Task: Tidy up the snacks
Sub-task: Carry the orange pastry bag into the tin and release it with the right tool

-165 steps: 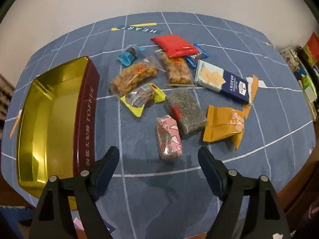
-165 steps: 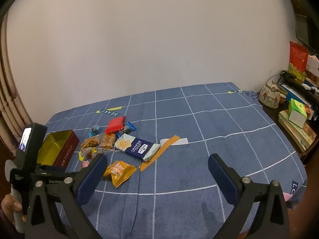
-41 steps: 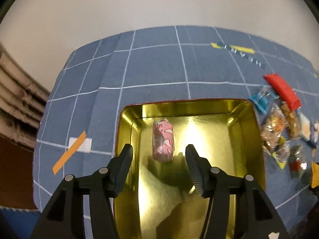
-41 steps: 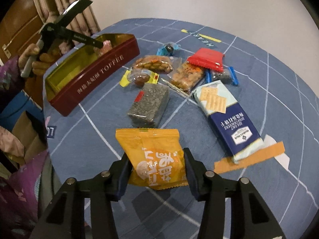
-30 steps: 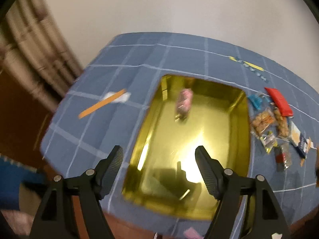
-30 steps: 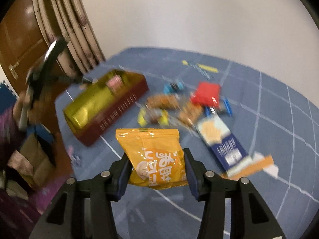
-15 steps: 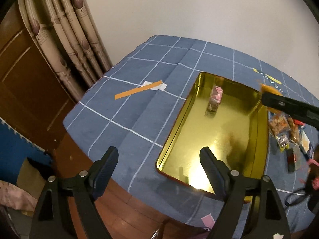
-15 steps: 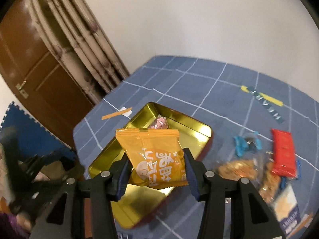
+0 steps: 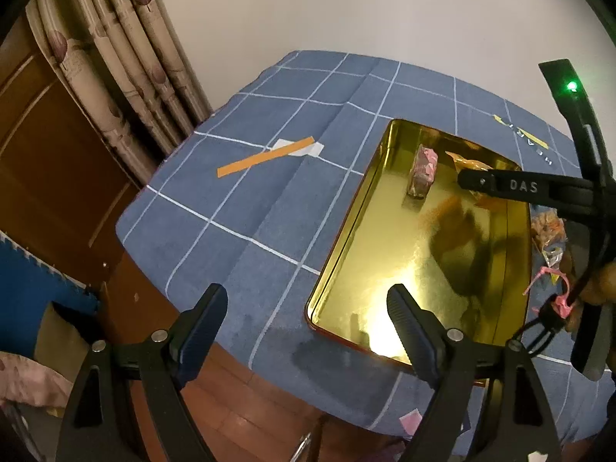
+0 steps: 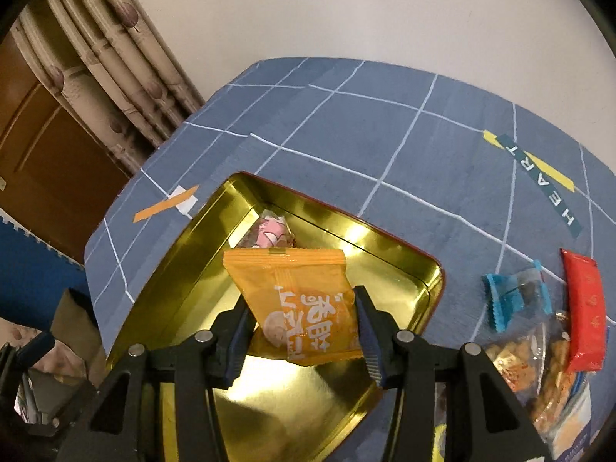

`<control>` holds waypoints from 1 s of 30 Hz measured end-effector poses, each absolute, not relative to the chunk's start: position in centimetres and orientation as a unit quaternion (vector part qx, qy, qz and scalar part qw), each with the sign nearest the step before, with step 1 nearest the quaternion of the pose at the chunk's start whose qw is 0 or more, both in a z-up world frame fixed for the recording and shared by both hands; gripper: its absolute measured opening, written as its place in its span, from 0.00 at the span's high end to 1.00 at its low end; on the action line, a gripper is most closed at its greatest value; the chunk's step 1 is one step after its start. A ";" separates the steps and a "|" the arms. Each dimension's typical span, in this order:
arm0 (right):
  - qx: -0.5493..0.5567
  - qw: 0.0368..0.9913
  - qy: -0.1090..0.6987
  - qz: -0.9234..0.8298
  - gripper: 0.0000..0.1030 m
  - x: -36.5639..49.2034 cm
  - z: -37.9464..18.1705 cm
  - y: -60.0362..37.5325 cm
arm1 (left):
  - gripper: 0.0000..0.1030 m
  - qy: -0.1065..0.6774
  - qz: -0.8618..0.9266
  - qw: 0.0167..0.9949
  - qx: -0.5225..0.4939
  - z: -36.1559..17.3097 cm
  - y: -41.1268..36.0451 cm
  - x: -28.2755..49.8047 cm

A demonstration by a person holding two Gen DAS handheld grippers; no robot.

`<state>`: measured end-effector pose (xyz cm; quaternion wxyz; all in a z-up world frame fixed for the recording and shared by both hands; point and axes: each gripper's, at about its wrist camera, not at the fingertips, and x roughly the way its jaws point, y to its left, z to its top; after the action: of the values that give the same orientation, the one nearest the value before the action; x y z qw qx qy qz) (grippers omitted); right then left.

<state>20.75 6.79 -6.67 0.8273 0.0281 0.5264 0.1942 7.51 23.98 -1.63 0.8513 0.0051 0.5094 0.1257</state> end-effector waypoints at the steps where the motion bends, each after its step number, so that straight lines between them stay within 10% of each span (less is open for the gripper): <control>1: 0.028 0.827 0.528 0.193 0.51 20.9 -6.9 6.8 | 0.19 0.512 0.125 0.850 0.005 -1.8 24.0 7.6; 30: 0.109 0.872 0.444 0.171 0.45 13.1 -2.1 -4.4 | 0.17 0.510 0.126 0.850 0.033 -2.0 22.9 7.3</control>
<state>13.06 -4.42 -2.11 0.8725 0.1094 0.4445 0.1711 7.30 22.94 -2.01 0.8503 0.0334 0.5099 0.1258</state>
